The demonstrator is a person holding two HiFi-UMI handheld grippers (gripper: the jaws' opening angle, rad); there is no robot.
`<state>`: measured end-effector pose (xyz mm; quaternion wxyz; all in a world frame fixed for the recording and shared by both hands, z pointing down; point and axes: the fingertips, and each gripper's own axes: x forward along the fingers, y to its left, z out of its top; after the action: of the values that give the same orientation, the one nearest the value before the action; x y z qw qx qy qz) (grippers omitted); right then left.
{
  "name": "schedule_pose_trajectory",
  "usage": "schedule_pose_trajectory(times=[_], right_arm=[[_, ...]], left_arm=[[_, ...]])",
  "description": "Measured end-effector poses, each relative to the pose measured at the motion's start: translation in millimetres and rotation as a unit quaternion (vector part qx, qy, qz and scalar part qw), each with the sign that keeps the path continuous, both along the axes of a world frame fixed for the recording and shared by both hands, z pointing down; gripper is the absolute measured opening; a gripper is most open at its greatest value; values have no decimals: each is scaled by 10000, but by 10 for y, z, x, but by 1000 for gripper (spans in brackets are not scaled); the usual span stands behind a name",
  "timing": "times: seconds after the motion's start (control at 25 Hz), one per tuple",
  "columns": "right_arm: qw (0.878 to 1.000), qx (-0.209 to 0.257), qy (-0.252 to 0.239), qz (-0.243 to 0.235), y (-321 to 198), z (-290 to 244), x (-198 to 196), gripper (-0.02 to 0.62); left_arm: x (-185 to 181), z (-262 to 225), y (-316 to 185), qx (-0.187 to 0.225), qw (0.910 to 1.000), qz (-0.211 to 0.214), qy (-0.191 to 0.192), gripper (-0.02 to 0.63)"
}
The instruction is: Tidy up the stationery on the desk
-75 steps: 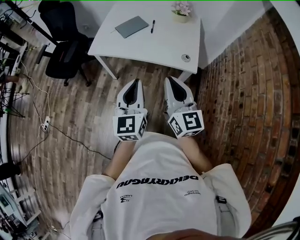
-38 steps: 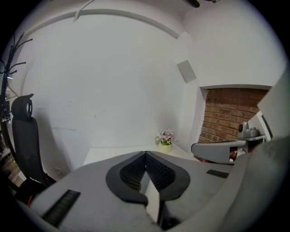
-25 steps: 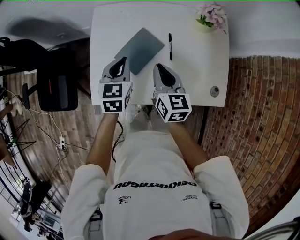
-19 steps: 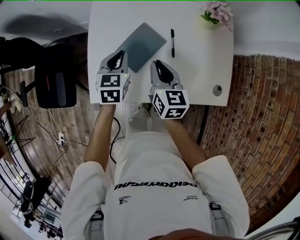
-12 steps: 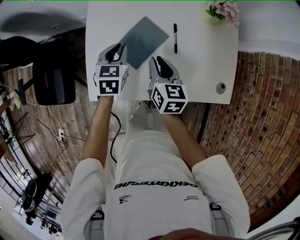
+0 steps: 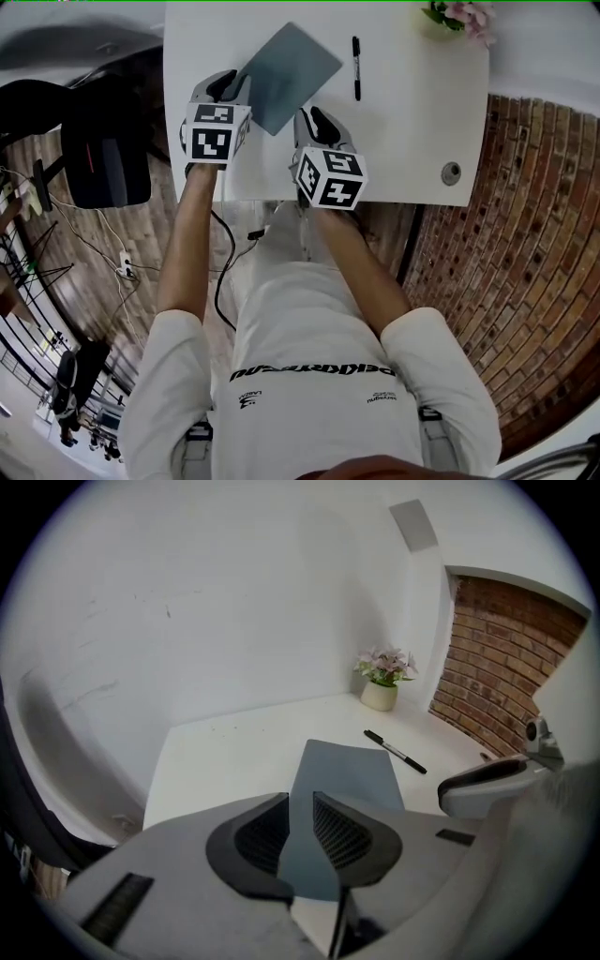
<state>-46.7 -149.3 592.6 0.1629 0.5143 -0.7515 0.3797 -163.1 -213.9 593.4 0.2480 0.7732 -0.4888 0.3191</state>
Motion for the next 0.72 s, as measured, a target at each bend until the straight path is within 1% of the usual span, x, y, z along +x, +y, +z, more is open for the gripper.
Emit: schedule_pose_trajectory(times=[0.2, 0.32, 0.44, 0.72], right_arm=[[9994, -339, 29, 95, 5, 258, -4, 94], [9985, -540, 16, 99, -31, 373, -3, 105], [9976, -674, 16, 125, -59, 456, 14, 107], [9968, -803, -1, 43, -91, 571, -57, 101]], left_arm=[[10, 237, -103, -294, 9991, 276, -125, 77], [13, 387, -139, -518, 9980, 349, -86, 77], [-8, 483, -170, -628, 9972, 384, -121, 77], [-4, 562, -234, -879, 9952, 417, 127, 77]])
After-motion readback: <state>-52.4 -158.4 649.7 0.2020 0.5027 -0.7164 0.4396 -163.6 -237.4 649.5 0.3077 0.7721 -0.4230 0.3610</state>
